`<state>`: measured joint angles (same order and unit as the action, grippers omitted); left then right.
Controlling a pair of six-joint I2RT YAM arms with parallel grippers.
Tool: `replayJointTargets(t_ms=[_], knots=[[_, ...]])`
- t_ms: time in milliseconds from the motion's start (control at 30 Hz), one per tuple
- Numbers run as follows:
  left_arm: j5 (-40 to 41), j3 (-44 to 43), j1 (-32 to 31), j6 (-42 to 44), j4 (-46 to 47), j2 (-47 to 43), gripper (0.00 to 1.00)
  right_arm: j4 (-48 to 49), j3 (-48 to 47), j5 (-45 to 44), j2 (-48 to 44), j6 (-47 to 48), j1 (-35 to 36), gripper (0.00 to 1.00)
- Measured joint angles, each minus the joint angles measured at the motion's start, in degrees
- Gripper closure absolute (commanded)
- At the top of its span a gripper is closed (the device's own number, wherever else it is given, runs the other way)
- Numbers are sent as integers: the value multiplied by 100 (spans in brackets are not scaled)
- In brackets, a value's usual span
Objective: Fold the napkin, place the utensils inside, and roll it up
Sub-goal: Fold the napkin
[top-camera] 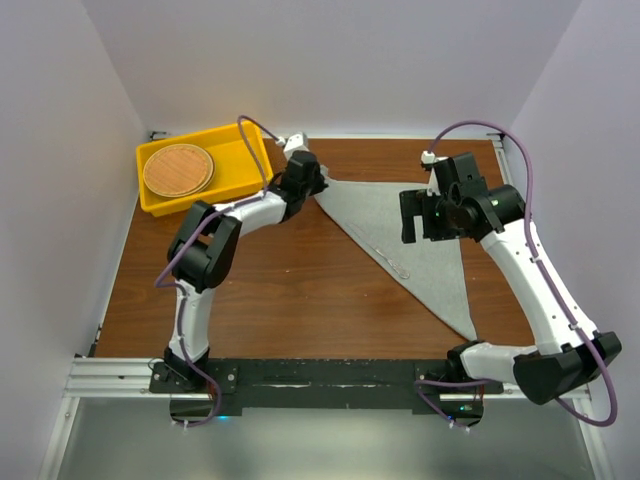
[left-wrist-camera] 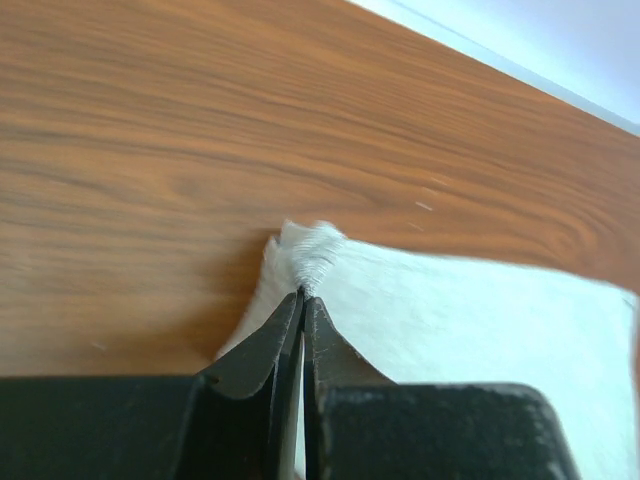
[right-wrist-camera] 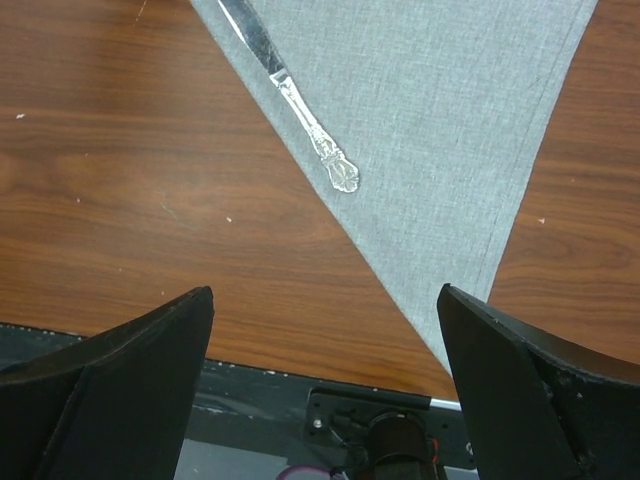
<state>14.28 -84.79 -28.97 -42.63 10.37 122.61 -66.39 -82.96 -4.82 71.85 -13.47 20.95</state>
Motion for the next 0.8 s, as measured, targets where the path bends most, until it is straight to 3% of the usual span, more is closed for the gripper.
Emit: replayJointTargets(t_ms=[300,800], knots=[[-358,568,-841,393,234,-745,92,17,17,177,-13,-2,0,2],[-1541,970,-1609,177,374,-739,90,44,269,203,-341,-7,0,2]])
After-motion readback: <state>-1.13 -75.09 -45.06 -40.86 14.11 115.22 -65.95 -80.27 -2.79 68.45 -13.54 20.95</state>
